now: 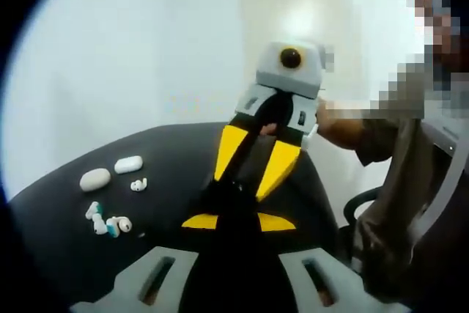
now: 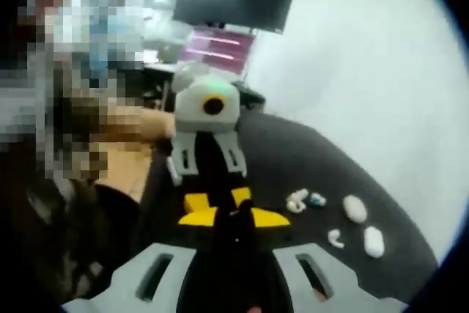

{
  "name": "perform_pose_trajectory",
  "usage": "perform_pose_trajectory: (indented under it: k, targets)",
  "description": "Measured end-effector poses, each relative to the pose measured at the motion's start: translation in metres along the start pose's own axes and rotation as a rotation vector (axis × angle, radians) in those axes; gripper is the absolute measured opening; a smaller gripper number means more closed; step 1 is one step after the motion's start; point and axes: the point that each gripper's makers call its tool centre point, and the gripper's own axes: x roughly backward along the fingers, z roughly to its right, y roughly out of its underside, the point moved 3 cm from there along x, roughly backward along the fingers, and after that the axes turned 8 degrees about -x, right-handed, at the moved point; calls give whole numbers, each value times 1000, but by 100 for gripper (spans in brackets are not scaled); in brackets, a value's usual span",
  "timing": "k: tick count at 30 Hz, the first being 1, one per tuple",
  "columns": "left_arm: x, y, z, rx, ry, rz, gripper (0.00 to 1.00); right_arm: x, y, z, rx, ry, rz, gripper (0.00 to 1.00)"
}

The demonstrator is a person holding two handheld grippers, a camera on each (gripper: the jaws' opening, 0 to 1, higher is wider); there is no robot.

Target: Pick up three earphones and place each one into its charging case using tactile feedback, ensure that each earphone is properly inserted and securely positioned inside the case.

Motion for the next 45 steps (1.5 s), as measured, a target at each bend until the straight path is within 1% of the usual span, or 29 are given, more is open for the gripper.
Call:
perform_pose_trajectory:
  k: [4,6,9,12,14,15,18,19,20,21,22,23,24,25,26,27,28,32,34,35,37,40,41,42,43,44,45]
  targets:
    - [0,0,0,-1,2,-4,15,-1,-1,0,-17,4,11,17]
    - [0,0,0,-1,2,-3,15,0,-1,-1,2,14,17,16]
    - [0,0,0,-3,2,0,15,2,-3,1,81,46,16,15]
    - [0,0,0,-2,1,1,15,5,-6,1,76,52,33,14]
    - [0,0,-1,0,1,-1,15,8,-8,4,77,64,54,4]
    - [0,0,-1,0,2,0,15,10,-10,6,72,75,70,4]
    - [0,0,-1,0,1,-1,15,13,-8,8,66,79,69,5]
    - [0,0,-1,1,1,-1,15,13,-6,10,65,91,62,6]
    - [0,0,-1,1,1,0,15,15,-3,11,61,96,41,7]
    - [0,0,-1,1,0,-1,15,16,-1,10,49,90,32,9]
    - [0,0,-1,1,0,-1,15,17,2,9,-14,83,34,9]
    - [0,0,-1,1,-1,-1,15,18,2,7,-129,73,36,10]
    - [-1,0,-1,-1,-1,-2,15,18,1,6,-212,69,48,11]
    - [-1,0,-1,-2,-2,-1,15,18,-1,5,-270,68,64,12]
    - [-1,0,-1,-3,-2,-1,15,18,-1,5,-313,78,61,14]
    - [-1,0,-1,-2,-3,-1,15,17,0,5,-350,103,45,16]
    - [-1,0,-1,-3,-3,-2,15,16,-2,4,-363,118,52,17]
    - [-1,0,-1,-13,-8,-3,15,10,6,1,-434,182,-1,17]
    - [-1,0,-1,-19,-11,-4,15,7,7,2,-490,215,19,18]
    - [-1,0,-1,-24,-13,-4,15,6,7,1,-522,219,28,18]
    - [-1,0,0,-35,-15,-4,15,5,6,1,-545,224,37,19]
    - [-1,0,1,-57,-22,-5,15,0,5,-3,-515,245,34,21]
    - [-1,0,1,-59,-22,-6,15,-2,5,-4,-464,261,26,22]
    - [-1,0,1,-60,-24,-6,15,-3,5,-3,-434,286,16,21]
    - [-1,0,1,-62,-24,-7,15,-3,6,-3,-387,307,6,19]
    - [-1,0,1,-63,-25,-7,15,-4,4,-3,-344,318,11,17]
    - [-1,0,1,-63,-28,-11,15,-4,5,-7,-359,310,11,16]
